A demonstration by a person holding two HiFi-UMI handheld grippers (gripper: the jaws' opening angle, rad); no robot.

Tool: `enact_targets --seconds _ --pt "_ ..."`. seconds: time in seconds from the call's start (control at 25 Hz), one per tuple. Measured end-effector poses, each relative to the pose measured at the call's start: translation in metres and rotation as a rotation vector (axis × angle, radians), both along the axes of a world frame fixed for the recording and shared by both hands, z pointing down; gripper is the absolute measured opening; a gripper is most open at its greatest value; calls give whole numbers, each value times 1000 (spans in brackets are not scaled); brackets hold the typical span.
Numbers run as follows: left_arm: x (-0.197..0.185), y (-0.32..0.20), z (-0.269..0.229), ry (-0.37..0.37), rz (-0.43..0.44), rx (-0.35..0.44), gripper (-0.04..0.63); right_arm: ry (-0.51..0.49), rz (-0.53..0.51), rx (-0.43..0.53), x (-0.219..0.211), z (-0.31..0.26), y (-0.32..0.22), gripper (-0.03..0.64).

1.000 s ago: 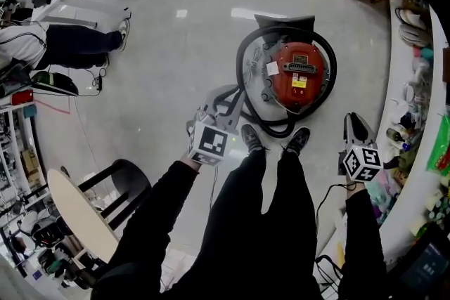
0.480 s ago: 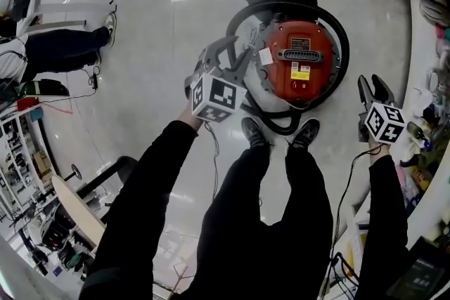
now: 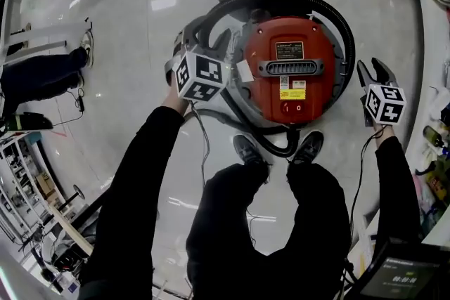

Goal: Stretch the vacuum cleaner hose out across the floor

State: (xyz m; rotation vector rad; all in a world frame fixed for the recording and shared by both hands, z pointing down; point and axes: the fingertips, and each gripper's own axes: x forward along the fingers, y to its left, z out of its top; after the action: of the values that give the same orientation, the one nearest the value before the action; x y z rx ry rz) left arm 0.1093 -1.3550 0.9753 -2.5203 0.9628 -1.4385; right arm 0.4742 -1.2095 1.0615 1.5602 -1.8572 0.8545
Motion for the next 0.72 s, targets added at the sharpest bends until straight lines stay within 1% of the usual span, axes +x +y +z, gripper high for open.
enact_targets --seconds 0.08,0.16,0.32,0.44,0.52,0.6,0.64,0.72 --pt "-3 -9 22 -18 10 22 219 10 -10 -14 0 35 -6 187" --pt "-6 -15 37 -23 16 64 226 12 -16 -30 -2 65 -5 190" --pt "-2 -32 53 4 -1 151 249 48 -21 -65 -1 114 5 204" --pt "0 -45 54 17 -24 215 285 76 8 -101 6 146 13 232" --pt "2 -50 59 19 -23 216 285 68 14 -138 5 165 19 238" --pt "3 -53 65 27 -26 183 284 55 -22 -173 -1 180 24 238" --pt "2 -53 66 37 -32 168 270 54 -53 -188 -4 187 26 238" --pt "0 -52 63 57 -40 155 193 58 -110 -217 -10 192 26 236"
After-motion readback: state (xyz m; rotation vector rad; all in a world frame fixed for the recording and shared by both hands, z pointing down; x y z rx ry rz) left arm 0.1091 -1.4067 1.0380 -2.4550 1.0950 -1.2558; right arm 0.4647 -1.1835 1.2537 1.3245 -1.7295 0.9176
